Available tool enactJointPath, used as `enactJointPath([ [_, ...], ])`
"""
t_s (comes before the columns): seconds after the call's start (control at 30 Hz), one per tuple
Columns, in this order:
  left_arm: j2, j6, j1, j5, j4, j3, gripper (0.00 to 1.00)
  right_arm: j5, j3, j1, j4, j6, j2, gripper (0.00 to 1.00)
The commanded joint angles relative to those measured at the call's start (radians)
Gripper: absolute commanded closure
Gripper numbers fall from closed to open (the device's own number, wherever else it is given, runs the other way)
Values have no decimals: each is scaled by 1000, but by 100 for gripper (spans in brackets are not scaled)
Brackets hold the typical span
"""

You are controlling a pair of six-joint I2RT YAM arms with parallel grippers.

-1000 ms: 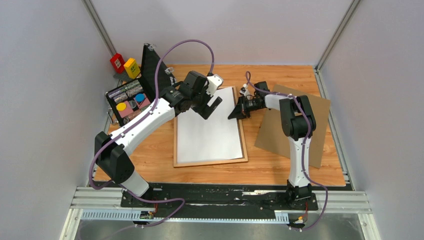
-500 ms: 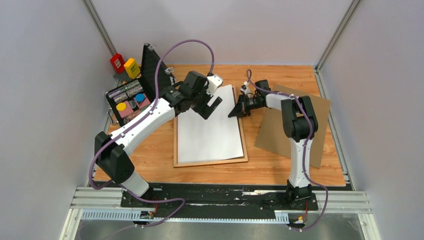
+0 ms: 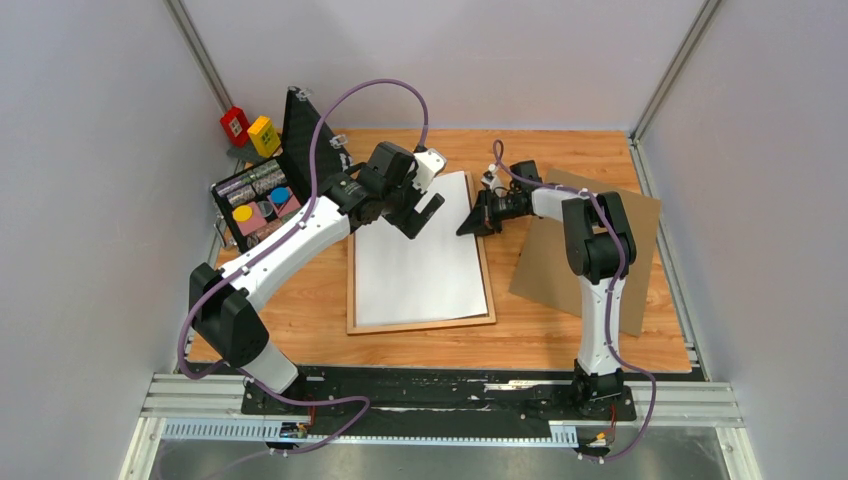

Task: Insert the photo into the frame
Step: Turn over the photo from the photo frame.

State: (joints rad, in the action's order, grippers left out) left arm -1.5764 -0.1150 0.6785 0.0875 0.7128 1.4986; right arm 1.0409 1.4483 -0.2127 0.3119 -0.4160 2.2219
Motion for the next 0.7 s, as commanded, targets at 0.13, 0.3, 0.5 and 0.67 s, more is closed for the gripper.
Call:
enactJointPath([
  [0.13,49,-14,-3,4,-32,0,0,-26,-10,-3,-40,-14,-66,64],
  [0.3,52,-13,-3,7,-30,0,0,-52,-27,-5,-37,-14,-94,50],
  [0.5,58,-12,-3,9,-30,-1,0,-87,-56,-13,-34,-8,-123,47],
  [0.67,65,-14,-4,12,-32,-2,0,-115,-61,-25,-26,2,-130,47],
])
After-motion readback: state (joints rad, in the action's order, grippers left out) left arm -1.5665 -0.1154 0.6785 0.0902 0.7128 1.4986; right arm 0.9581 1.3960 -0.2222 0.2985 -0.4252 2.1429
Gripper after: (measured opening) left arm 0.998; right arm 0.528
